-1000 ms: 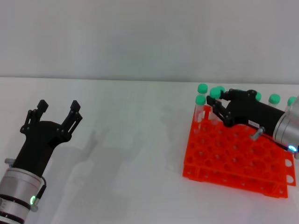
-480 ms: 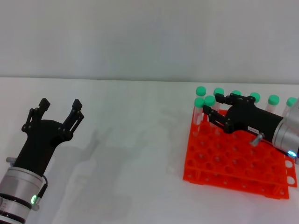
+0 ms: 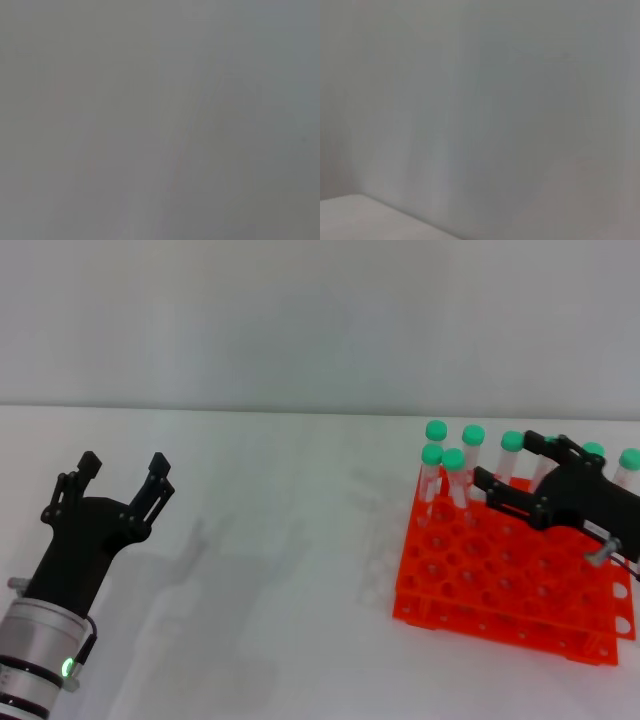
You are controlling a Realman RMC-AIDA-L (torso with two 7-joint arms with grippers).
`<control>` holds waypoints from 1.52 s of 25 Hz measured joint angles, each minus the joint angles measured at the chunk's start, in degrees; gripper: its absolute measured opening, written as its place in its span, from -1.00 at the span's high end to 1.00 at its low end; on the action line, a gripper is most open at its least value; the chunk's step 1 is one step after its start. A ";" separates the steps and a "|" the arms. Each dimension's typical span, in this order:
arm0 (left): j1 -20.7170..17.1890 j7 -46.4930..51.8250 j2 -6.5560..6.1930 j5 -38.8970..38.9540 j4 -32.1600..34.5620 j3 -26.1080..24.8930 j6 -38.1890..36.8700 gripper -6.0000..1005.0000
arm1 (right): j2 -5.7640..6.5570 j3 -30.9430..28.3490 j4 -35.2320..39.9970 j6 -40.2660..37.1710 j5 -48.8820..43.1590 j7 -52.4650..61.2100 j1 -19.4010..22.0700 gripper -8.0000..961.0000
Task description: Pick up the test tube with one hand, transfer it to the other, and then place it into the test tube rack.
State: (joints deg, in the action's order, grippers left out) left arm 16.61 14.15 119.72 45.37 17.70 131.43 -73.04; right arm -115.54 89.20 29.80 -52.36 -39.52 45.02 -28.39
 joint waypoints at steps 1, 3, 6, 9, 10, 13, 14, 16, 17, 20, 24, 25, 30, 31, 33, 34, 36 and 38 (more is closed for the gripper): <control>0.00 0.00 -0.07 0.02 -0.01 -0.05 0.00 -0.78 | 0.02 -0.48 0.16 -0.53 0.22 -0.05 0.67 -0.57; 0.00 0.00 -0.15 0.03 -0.03 -0.10 0.00 -0.78 | 0.04 -1.59 0.32 -1.59 0.29 -0.13 1.59 -0.67; 0.02 0.00 -0.25 0.11 -0.11 -0.18 0.11 -0.78 | 0.06 -4.22 0.39 -3.80 0.33 -0.24 3.22 -0.82; 0.36 0.00 -0.26 0.18 -0.52 -0.20 0.28 -0.78 | 0.10 -7.70 0.06 -5.78 0.35 -0.71 5.09 -0.82; 0.47 0.00 -0.27 0.22 -0.70 -0.21 0.30 -0.78 | 0.13 -8.82 -0.03 -6.27 0.34 -0.86 5.80 -0.82; 0.59 0.00 -0.28 0.34 -0.94 -0.24 0.33 -0.78 | 0.14 -12.58 -0.61 -6.94 0.38 -1.79 7.15 -0.82; 0.59 0.00 -0.28 0.42 -0.98 -0.25 0.35 -0.78 | 0.04 -14.64 -1.56 -7.18 0.53 -2.64 7.37 -0.82; 0.66 0.00 -0.28 0.78 -1.15 -0.28 0.39 -0.78 | -0.06 -17.52 -3.64 -7.73 1.32 -4.11 7.38 -0.82; 0.81 0.00 -0.29 1.23 -1.38 -0.29 0.42 -0.78 | -0.07 -19.08 -5.30 -8.20 2.47 -5.20 7.20 -0.82; 1.31 0.00 -0.27 2.42 -2.10 -0.31 0.53 -0.78 | 0.02 -22.29 -10.16 -9.66 7.37 -8.86 6.82 -0.82; 1.47 0.60 -0.21 3.02 -2.29 -0.30 0.55 -0.78 | -0.09 -23.39 -14.06 -10.48 15.21 -13.05 6.76 -0.82; 1.54 0.82 -0.21 3.18 -2.29 -0.30 0.55 -0.78 | -0.09 -23.39 -14.76 -10.49 16.60 -13.66 6.76 -0.82; 2.07 1.45 -0.19 3.33 -2.32 -0.29 0.53 -0.78 | -0.06 -23.70 -16.30 -10.46 18.71 -14.52 6.78 -0.82; 2.08 1.46 -0.19 3.33 -2.32 -0.29 0.53 -0.78 | -0.05 -23.72 -16.33 -10.39 18.71 -14.52 6.81 -0.82; 2.18 1.47 -0.19 3.33 -2.32 -0.29 0.53 -0.78 | -0.05 -23.73 -16.36 -10.29 18.71 -14.53 6.83 -0.82; 2.23 1.47 -0.19 3.33 -2.32 -0.29 0.53 -0.78 | -0.04 -23.73 -16.40 -10.19 18.72 -14.54 6.84 -0.82; 2.40 1.47 -0.19 3.32 -2.32 -0.29 0.53 -0.78 | -0.06 -23.73 -16.44 -10.15 18.73 -14.54 6.84 -0.82; 2.52 1.49 -0.19 3.32 -2.35 -0.29 0.53 -0.78 | -0.10 -23.73 -16.71 -10.10 18.74 -14.55 6.84 -0.82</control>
State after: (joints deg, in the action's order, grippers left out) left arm 19.13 15.64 119.53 48.69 15.35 131.13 -72.51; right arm -115.65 65.47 13.09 -62.46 -20.78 30.47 -21.54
